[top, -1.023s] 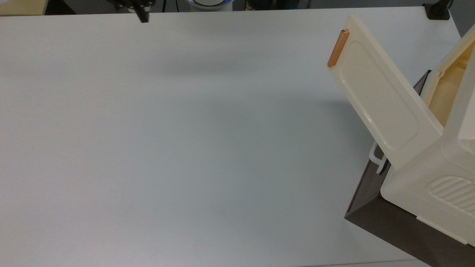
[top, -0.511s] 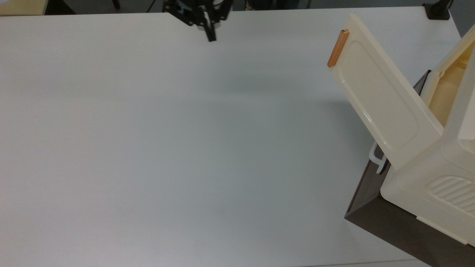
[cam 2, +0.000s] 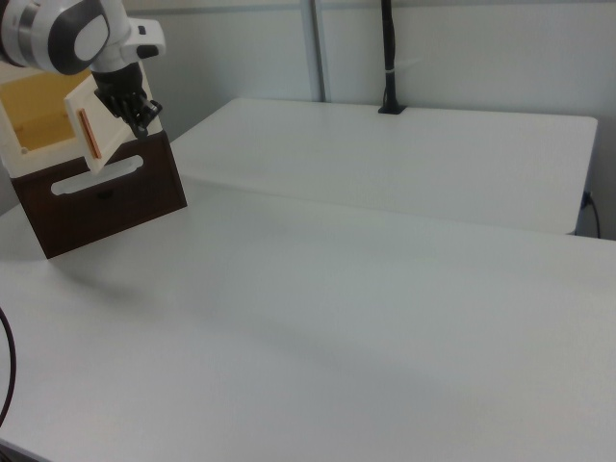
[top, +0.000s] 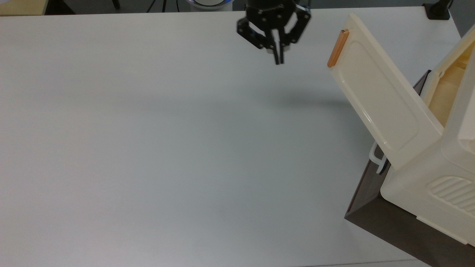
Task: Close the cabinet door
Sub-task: 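Move the gripper toward the open cream door of the box, then push the open cream door shut against the box front with the gripper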
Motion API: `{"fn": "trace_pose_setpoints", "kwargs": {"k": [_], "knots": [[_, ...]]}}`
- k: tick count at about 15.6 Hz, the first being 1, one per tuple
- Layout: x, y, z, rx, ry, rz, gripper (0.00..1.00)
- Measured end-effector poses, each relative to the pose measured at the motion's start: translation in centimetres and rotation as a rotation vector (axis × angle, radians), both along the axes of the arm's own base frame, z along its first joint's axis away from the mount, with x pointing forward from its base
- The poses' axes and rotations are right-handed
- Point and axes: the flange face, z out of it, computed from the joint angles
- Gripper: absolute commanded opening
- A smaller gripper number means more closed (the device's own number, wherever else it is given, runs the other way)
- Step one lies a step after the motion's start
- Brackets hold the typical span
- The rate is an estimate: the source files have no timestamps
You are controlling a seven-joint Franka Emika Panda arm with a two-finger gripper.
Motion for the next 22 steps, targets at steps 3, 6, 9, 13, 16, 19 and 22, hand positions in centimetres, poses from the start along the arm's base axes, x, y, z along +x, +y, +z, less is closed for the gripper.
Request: {"fn": "trace_pose_setpoints", "kwargs": {"k": [3, 6, 9, 13, 16, 19, 22], "knots": [[0.6, 3.7, -0.8, 0.038, -0.033, -0.06, 0.06], [0.8, 6.9, -1.0, 0.058, -0.034, -0.078, 0.07], [0.1, 10.3, -1.9, 0.055, -0.022, -0.041, 0.07], [-0.7, 15.4, -4.4, 0.047, -0.019, 0.016, 0.07], [-1.7, 19.1, -6.0, 0.049, -0.017, 0.041, 0.07], [-3.0, 21.9, -6.5, 0.053, -0.012, 0.064, 0.07], [-3.4, 23.4, -6.0, 0.071, -0.029, 0.06, 0.07]]}}
